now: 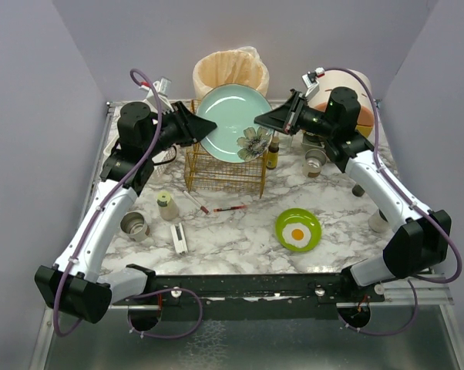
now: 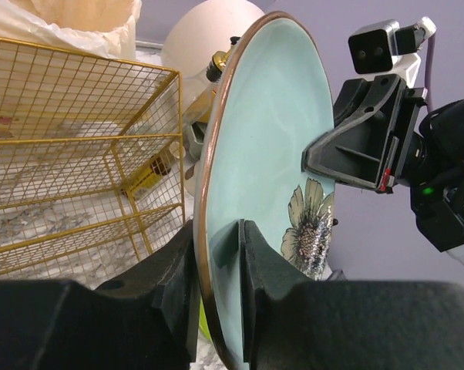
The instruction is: Clear the kitchen counter
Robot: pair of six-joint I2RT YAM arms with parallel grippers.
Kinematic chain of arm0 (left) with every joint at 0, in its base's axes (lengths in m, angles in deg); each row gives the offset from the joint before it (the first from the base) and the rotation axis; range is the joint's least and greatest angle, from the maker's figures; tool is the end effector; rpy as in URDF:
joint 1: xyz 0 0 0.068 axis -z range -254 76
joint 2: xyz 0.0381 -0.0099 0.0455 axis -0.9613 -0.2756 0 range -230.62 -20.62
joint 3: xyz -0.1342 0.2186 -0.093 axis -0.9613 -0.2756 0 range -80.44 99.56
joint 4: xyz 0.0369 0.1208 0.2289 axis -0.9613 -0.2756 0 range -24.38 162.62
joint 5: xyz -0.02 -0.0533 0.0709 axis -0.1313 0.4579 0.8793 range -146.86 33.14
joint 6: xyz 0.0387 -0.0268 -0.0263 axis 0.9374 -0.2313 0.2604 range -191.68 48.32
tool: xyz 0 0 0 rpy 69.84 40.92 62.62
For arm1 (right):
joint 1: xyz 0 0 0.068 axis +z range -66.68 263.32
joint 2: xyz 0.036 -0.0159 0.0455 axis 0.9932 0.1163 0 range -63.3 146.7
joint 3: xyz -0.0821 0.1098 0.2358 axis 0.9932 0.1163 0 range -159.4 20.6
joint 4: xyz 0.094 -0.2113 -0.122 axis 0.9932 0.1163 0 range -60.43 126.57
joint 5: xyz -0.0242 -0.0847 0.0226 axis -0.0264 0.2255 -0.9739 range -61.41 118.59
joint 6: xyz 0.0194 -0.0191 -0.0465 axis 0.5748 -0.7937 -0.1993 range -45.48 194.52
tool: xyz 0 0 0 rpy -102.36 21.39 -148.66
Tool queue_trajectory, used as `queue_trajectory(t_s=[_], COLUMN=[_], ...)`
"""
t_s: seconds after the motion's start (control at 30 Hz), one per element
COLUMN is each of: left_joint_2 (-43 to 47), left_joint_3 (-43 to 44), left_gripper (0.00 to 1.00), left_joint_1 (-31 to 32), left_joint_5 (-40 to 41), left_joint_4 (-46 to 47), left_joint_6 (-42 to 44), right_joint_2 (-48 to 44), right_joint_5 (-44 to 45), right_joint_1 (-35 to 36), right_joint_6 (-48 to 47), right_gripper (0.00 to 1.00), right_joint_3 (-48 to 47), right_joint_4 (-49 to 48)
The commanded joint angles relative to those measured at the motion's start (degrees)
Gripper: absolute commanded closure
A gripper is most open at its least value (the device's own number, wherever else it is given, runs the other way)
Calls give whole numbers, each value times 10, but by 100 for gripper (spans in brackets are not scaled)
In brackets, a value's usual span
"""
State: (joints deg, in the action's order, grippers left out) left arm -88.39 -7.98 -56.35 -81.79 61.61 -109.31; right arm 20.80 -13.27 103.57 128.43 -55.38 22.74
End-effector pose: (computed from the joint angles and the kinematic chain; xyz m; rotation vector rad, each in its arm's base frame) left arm 0.2479 -0.0947 0.4262 0.0378 1.7911 -1.0741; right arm 0.3149 0.1415 0.3987 -0.1174 1.8281 1.5353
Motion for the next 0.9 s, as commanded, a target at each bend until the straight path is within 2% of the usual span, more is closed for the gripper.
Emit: queue_trajectory(t_s=[0.0, 0.17, 0.3, 0.43, 0.57, 0.63, 0.73, 0.87], left_joint_2=[-1, -9, -18, -20, -26, -25, -32, -44], left_joint_3=[-7, 2, 9, 15, 37, 42, 54, 63], left_gripper=[80, 99, 100, 100, 100, 100, 100, 100], left_joint_1=[-2, -2, -3, -2, -3, -3, -4, -8], left_joint_5=[-5, -9, -8, -3, 3, 9, 13, 9], left_joint_4=[-3, -15, -16, -9, -21, -23, -32, -38], left_joint_6=[2, 5, -3, -12, -11, -10, -10, -14], right_joint_2=[-22, -28, -35, -47, -49, -47, -45, -52], right_joint_5=[5, 15, 43, 85, 114, 124, 140, 171], right_joint_1=[2, 2, 1, 2, 2, 2, 2, 2], right_joint_6=[-12, -35, -79, -127, -158, -170, -186, -204], right_gripper=[100, 100, 99, 85, 59, 49, 42, 38], right_joint_3=[-24, -23, -32, -37, -46, -49, -52, -45], right_joint_4=[-18, 2, 51, 108, 145, 158, 174, 185])
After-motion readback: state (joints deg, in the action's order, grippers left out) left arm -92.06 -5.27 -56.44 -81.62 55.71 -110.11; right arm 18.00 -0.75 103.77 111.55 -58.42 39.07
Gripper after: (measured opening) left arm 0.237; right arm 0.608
